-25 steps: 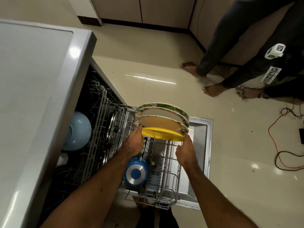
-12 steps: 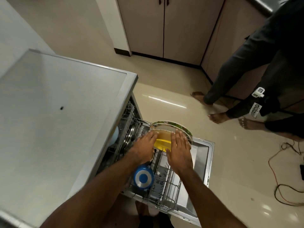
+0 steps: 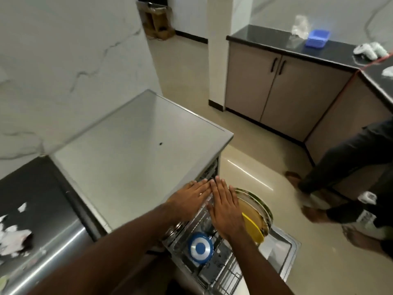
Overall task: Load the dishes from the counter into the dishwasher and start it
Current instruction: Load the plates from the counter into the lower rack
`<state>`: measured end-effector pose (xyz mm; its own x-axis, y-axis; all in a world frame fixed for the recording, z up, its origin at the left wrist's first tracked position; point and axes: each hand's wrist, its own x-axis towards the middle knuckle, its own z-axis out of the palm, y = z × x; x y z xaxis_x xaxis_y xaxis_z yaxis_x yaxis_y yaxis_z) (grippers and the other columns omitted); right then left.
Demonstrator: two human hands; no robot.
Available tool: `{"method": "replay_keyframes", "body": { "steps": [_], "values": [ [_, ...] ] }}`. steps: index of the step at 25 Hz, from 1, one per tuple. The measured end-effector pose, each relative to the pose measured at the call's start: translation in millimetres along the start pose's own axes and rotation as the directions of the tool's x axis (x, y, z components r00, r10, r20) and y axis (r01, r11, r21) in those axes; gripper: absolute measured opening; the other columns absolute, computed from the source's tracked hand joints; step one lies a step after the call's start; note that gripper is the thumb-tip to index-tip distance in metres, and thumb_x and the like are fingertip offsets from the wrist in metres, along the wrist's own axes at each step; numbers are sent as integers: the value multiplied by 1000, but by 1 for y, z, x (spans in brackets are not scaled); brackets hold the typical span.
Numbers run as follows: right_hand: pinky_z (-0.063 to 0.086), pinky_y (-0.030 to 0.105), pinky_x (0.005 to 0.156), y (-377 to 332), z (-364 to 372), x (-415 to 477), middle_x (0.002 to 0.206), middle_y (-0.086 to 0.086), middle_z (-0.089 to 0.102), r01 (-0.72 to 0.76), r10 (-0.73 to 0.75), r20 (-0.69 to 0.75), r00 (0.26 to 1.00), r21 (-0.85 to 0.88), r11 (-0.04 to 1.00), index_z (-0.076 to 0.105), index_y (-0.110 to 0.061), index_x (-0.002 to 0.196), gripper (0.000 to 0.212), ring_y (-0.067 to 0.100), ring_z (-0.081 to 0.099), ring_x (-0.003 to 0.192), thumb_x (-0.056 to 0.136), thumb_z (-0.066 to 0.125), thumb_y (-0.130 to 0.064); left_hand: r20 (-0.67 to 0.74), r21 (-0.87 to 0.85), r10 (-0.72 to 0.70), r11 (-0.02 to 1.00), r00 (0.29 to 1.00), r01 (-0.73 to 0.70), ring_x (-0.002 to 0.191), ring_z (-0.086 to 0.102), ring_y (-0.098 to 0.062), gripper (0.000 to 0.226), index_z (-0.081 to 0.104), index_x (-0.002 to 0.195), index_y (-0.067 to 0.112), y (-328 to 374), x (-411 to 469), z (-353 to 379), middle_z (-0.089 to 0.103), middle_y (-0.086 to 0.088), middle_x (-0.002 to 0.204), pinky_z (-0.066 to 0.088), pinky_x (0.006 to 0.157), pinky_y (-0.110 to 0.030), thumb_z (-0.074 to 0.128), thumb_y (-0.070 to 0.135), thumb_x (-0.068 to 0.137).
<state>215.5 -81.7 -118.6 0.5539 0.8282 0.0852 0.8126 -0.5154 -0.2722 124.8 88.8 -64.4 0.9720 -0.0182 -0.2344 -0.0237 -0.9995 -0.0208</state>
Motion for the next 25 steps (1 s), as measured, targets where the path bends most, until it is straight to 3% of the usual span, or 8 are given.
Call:
{"method": "replay_keyframes", "body": {
  "steps": [5, 7, 9, 12, 15, 18, 21, 25],
  "values": [
    [1, 44, 130, -66, -9, 21, 175, 3, -3, 203, -203, -19, 979, 40, 978, 6, -16, 168, 67, 19, -5, 162, 113, 28, -48, -37, -56, -142, 989, 989, 140, 156, 21, -27, 74, 21, 163, 12, -29, -82, -14, 22, -10, 169, 25, 125, -45, 22, 48, 99],
    [1, 43, 130, -99, -7, 30, 175, 3, -2, 291, -291, -6, 957, 37, 956, 7, -16, 168, 67, 19, -4, 162, 113, 28, -47, -43, -66, -248, 967, 968, 244, 157, 18, -26, 71, 18, 164, 11, -42, -120, -12, 19, -10, 170, 26, 125, -47, 35, 43, 102],
    [4, 44, 130, -138, -3, 37, 175, 4, 0, 374, -374, 13, 927, 29, 927, 10, -15, 167, 67, 18, -3, 162, 112, 28, -49, -34, -60, -341, 939, 939, 339, 159, 9, -25, 84, 7, 165, 13, -52, -164, -7, 7, -8, 172, 19, 127, -45, 55, 35, 100],
    [10, 46, 129, -210, 5, 37, 175, 5, 7, 457, -459, 35, 888, 60, 888, 17, -13, 167, 66, 18, 3, 162, 112, 29, -48, -59, -90, -469, 882, 881, 464, 159, 6, -24, 95, -1, 165, 15, -63, -238, 4, -2, -6, 172, 14, 128, -44, 63, 34, 97],
    [7, 45, 130, -296, 14, 22, 175, 3, 6, 538, -547, 73, 834, 114, 835, 14, -16, 167, 65, 16, -1, 162, 112, 21, -50, -77, -164, -624, 777, 778, 607, 159, 7, -23, 92, 3, 165, 16, -65, -320, 20, 2, -4, 172, 19, 128, -46, 61, 37, 97],
    [1, 41, 131, -375, 25, -2, 175, -3, -2, 605, -621, 88, 778, 155, 781, 7, -20, 168, 66, 12, -7, 161, 111, 18, -51, -80, -188, -727, 683, 682, 706, 159, 1, -21, 93, 0, 165, 17, -63, -401, 32, -2, -3, 172, 9, 129, -43, 62, 35, 97],
    [-2, 38, 131, -443, 37, -31, 175, -1, 6, 638, -657, 83, 749, 178, 749, 13, -18, 167, 69, 12, -1, 161, 109, 18, -54, -78, -185, -814, 579, 575, 794, 159, 0, -22, 90, -1, 165, 16, -60, -485, 49, -4, -5, 172, 6, 127, -42, 58, 37, 100],
    [-3, 39, 131, -518, 53, -71, 175, 2, 5, 674, -704, 136, 697, 208, 708, 7, -18, 168, 71, 13, -3, 161, 109, 20, -56, 4, -287, -926, 361, 378, 887, 159, 2, -23, 93, -2, 165, 19, -46, -592, 74, -2, -4, 172, 3, 126, -40, 60, 37, 99]
  ]
}}
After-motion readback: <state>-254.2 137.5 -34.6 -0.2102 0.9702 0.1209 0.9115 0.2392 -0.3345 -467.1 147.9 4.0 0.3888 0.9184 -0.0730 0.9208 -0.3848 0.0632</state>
